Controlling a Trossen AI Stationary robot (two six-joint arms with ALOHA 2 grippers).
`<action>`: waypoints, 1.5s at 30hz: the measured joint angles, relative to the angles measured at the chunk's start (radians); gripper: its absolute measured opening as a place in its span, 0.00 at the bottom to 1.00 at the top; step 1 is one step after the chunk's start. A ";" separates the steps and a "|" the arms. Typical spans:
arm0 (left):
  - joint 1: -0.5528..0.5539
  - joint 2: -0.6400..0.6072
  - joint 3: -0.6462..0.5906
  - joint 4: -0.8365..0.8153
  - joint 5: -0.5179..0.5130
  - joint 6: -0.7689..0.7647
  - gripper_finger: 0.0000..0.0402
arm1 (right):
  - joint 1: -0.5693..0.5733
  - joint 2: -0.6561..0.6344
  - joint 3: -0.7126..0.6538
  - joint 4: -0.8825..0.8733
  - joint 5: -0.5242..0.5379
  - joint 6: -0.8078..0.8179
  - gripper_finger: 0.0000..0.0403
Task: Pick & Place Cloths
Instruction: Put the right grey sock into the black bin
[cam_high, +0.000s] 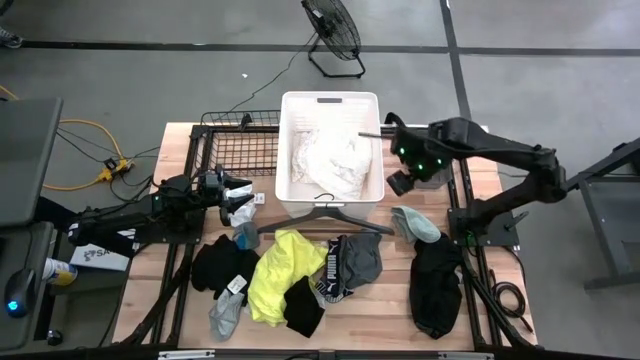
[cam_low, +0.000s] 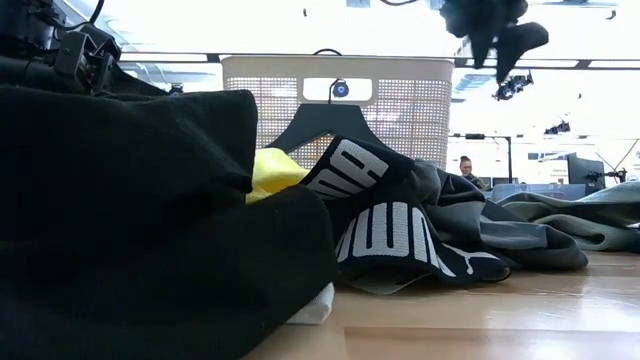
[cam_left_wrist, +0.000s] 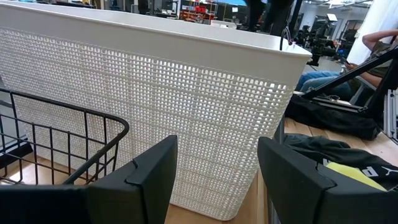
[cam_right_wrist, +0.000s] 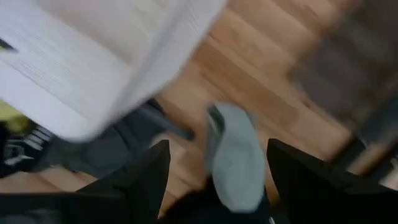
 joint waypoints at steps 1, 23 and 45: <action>0.000 0.000 0.000 0.000 0.000 0.000 0.54 | 0.028 0.000 0.000 -0.025 0.017 0.031 0.65; 0.000 0.000 0.000 0.000 0.000 0.000 0.54 | 0.493 0.001 -0.379 0.061 0.039 0.519 0.65; 0.000 0.000 0.000 0.000 0.000 0.000 0.54 | 0.529 0.001 -0.679 0.379 0.101 0.595 0.65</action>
